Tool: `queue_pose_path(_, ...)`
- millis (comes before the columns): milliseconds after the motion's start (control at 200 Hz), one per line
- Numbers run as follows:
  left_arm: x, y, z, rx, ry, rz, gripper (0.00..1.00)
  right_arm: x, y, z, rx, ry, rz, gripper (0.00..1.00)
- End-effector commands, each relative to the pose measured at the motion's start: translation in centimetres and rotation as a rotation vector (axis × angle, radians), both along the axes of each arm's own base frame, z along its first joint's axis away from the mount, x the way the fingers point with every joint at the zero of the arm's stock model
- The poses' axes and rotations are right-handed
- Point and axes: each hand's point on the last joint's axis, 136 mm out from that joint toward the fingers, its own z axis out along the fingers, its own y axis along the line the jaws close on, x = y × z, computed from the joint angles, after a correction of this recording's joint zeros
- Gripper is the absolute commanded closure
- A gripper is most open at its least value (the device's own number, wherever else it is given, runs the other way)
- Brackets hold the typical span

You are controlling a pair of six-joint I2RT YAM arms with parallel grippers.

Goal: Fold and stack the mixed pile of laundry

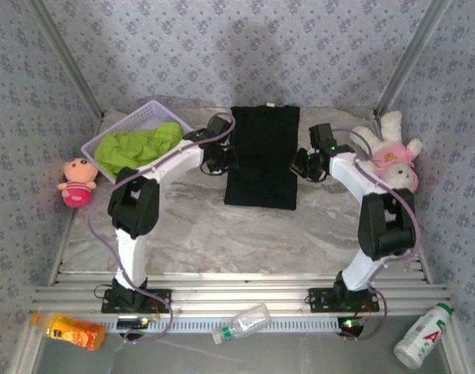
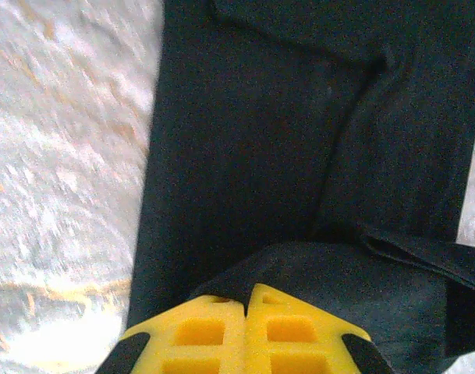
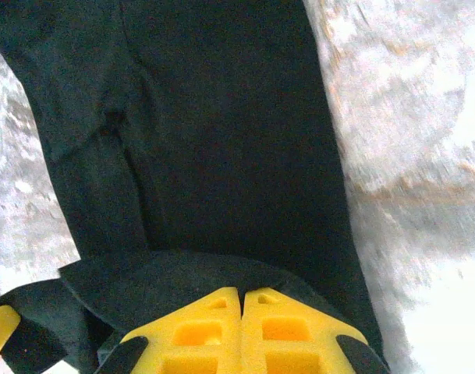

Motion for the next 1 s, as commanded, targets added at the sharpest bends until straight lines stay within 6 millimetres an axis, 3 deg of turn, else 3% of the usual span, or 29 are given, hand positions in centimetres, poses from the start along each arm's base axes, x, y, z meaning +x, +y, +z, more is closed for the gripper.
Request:
queue_pose_path(0,2.5,0.2,0.5,-0.006,-0.027,-0.004,1.0,3.9,0.4,0.7,0.023,-0.067,0.016,1.0)
queue_pose_path(45,3.5,0.0,-0.3,-0.01,-0.021,-0.008,0.95,5.1,0.5,0.2,0.024,-0.05,0.016,0.98)
queue_pose_path(70,4.1,-0.2,-0.7,-0.021,-0.008,-0.012,0.84,5.4,0.5,-0.2,0.02,-0.026,0.013,0.89)
queue_pose_path(105,4.4,-0.5,-1.5,-0.035,0.029,-0.02,0.62,6.0,0.4,-0.7,0.014,-0.009,0.006,0.81)
queue_pose_path(145,5.1,-0.7,-2.0,-0.05,0.071,-0.02,0.47,6.5,0.2,-0.9,0.005,-0.004,-0.003,0.68)
queue_pose_path(185,5.3,-0.9,-2.4,-0.051,0.103,-0.029,0.41,6.6,-0.2,-0.9,-0.008,-0.005,-0.021,0.55)
queue_pose_path(280,5.2,-1.3,-1.9,-0.044,0.102,-0.072,0.36,6.5,-0.5,-0.1,-0.013,-0.05,-0.042,0.54)
queue_pose_path(380,4.4,-0.8,-0.9,-0.039,0.088,-0.085,0.36,4.5,0.2,-0.1,-0.012,-0.051,-0.025,0.54)
queue_pose_path(525,1.8,-0.7,1.3,-0.04,0.043,-0.118,0.42,0.9,3.2,-0.9,0.004,-0.031,0.059,0.59)
queue_pose_path(685,-1.1,-1.7,1.3,-0.047,-0.001,-0.158,0.72,-1.3,5.8,-3.3,0.024,0.029,0.12,0.68)
queue_pose_path(745,-1.5,-2.3,0.0,-0.048,0.004,-0.166,0.79,-1.6,5.7,-4.4,0.026,0.066,0.111,0.72)
queue_pose_path(939,-2.5,-2.9,-6.4,-0.004,0.105,-0.181,0.82,-1.7,4.5,-7.1,-0.011,0.119,0.104,0.73)
queue_pose_path(954,-2.7,-2.7,-6.9,0.004,0.112,-0.178,0.82,-2.8,4.2,-8.3,-0.02,0.154,0.104,0.73)
queue_pose_path(999,-3.4,-2.1,-8.3,0.036,0.137,-0.163,0.83,-3.5,4.0,-9.1,-0.023,0.176,0.107,0.73)
